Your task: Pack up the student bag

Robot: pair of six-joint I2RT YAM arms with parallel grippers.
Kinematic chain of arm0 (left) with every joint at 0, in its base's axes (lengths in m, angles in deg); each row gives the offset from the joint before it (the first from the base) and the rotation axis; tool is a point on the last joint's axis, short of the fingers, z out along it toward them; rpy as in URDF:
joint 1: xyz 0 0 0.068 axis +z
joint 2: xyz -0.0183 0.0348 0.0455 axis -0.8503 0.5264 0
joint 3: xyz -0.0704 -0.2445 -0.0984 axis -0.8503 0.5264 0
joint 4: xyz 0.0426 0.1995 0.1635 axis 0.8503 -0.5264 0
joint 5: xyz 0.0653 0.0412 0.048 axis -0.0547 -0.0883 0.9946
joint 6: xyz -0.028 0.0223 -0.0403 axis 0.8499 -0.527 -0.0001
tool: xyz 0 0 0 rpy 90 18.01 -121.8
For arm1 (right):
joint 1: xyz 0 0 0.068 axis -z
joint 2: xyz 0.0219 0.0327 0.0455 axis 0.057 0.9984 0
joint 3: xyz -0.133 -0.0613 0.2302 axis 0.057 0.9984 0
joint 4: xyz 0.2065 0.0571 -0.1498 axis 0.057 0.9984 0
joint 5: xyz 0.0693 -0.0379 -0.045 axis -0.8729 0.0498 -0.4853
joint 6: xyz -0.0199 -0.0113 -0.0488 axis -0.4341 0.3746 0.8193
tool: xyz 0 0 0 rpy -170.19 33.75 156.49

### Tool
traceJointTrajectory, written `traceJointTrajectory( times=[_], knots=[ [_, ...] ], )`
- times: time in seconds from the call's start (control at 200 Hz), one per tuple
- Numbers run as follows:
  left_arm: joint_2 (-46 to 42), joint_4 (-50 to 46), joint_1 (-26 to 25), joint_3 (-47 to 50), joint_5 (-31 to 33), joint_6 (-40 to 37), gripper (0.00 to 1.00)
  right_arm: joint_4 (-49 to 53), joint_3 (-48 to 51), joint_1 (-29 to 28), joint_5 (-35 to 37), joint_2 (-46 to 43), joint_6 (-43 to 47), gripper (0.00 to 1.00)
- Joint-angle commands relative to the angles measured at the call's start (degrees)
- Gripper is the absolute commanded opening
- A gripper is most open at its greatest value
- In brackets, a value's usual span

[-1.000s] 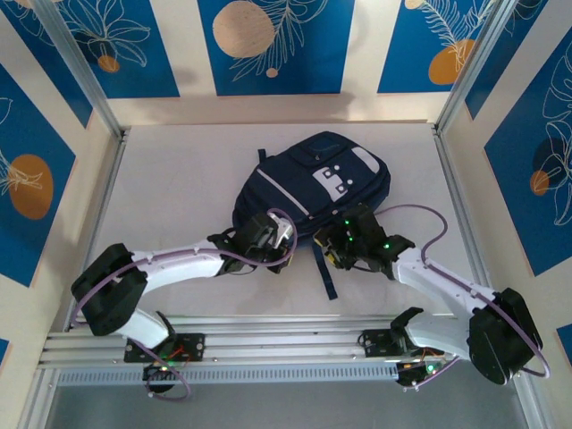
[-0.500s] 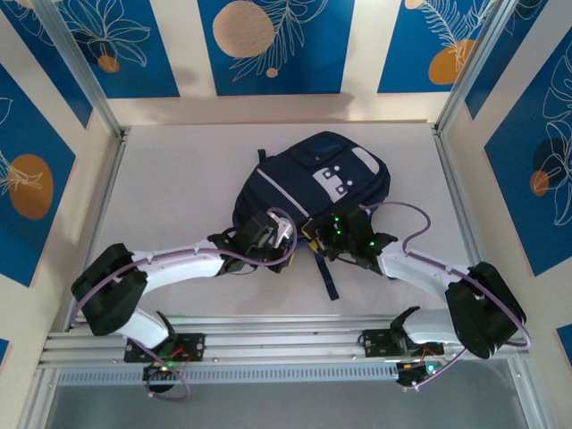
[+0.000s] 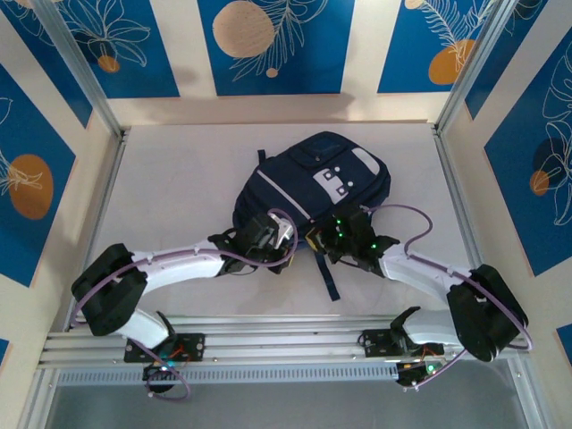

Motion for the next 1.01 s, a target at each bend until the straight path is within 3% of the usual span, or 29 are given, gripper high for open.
traceJointTrajectory(
  times=[0.0, 0.455, 1.0],
  knots=[
    [-3.1, -2.6, -0.8, -0.3, 2.3, -2.5, 0.00, 7.2, 1.6, 2.3, 5.3, -2.8, 2.1, 0.00],
    [-5.6, -5.3, 0.0, 1.7, 5.1, -4.4, 0.00, 19.3, -0.9, 6.7, 6.7, -6.4, 8.3, 0.00],
    [-8.1, -7.7, 2.0, 3.6, 2.4, -4.1, 0.00, 31.2, -7.9, 13.4, 10.5, -5.4, 21.4, 0.00]
  ],
)
